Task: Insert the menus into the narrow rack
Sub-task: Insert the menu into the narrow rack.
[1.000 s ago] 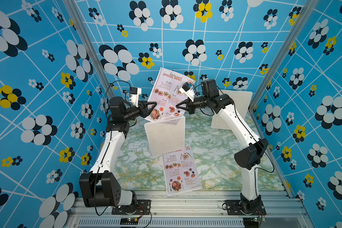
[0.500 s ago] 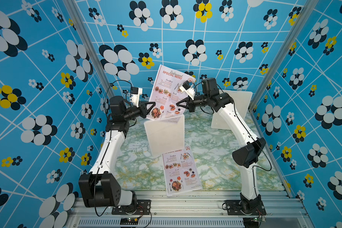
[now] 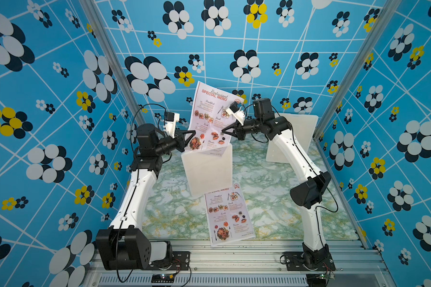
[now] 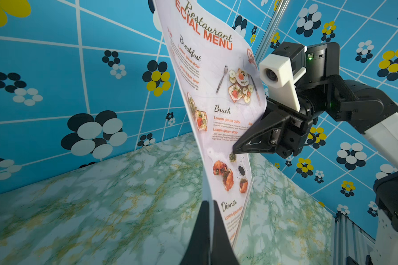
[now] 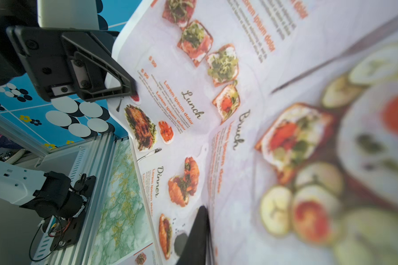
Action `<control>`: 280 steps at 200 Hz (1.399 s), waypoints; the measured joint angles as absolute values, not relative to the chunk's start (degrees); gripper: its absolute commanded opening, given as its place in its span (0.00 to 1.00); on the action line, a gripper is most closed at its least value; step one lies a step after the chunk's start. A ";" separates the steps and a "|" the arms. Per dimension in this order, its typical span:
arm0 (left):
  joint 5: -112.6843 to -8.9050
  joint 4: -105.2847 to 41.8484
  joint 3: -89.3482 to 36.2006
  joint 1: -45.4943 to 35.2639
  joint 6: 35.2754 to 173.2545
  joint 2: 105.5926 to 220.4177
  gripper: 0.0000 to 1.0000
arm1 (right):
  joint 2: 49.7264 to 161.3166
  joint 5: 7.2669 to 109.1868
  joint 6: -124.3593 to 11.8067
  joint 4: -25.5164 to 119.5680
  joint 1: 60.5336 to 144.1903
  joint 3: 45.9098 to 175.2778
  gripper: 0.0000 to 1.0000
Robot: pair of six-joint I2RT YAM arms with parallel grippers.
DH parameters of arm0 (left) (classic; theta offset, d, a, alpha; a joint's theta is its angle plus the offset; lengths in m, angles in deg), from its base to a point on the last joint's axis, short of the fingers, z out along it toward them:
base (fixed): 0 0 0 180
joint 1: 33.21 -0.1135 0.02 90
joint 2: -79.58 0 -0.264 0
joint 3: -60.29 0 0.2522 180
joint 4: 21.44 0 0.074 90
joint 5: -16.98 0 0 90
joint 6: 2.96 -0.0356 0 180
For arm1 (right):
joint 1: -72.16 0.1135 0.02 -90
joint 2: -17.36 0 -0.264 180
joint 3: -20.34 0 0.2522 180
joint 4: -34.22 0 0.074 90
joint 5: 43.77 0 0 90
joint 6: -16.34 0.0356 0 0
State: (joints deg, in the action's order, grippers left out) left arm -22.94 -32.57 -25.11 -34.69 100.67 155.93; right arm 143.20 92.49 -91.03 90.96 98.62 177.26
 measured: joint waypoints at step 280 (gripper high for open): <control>-25.30 -34.49 -22.29 -34.21 96.94 152.09 0.11 | 147.59 89.19 -89.34 90.54 98.22 186.89 0.22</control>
